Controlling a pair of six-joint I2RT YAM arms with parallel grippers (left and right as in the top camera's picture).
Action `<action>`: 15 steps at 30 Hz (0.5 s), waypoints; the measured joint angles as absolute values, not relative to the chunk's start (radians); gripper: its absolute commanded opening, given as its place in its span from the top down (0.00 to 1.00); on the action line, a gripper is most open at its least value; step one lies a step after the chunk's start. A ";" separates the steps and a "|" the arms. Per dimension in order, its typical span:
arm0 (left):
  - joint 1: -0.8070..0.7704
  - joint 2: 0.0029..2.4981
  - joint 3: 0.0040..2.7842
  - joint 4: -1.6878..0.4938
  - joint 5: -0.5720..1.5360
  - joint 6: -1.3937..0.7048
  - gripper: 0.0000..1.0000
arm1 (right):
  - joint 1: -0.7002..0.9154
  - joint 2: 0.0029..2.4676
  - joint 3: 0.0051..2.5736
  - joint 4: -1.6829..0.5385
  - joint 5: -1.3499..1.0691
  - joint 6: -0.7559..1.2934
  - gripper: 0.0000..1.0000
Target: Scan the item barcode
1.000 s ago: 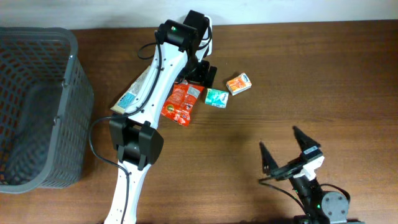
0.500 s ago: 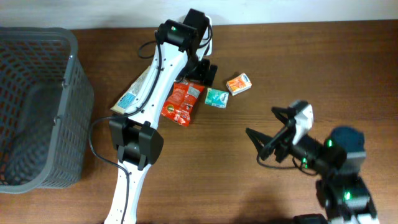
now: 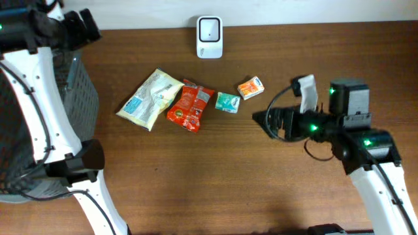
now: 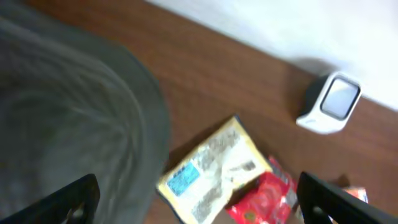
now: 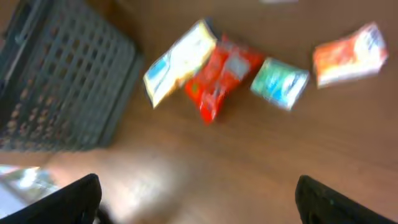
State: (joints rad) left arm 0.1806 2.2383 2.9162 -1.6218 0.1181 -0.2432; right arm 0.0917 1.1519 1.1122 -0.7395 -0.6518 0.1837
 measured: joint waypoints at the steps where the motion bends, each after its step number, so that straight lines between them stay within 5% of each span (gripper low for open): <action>1: 0.189 2.238 2.916 -1.605 0.121 -0.243 0.01 | 0.115 1.152 1.130 -0.707 -0.629 0.184 0.02; 15: 0.226 2.238 2.916 -1.595 0.131 -0.243 0.01 | 0.286 1.577 1.137 -0.300 -0.360 0.090 0.07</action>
State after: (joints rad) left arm 0.2260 2.2383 2.9162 -1.5948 0.1314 -0.2432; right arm 0.2855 1.5768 1.1370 -0.2996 -0.3595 0.0902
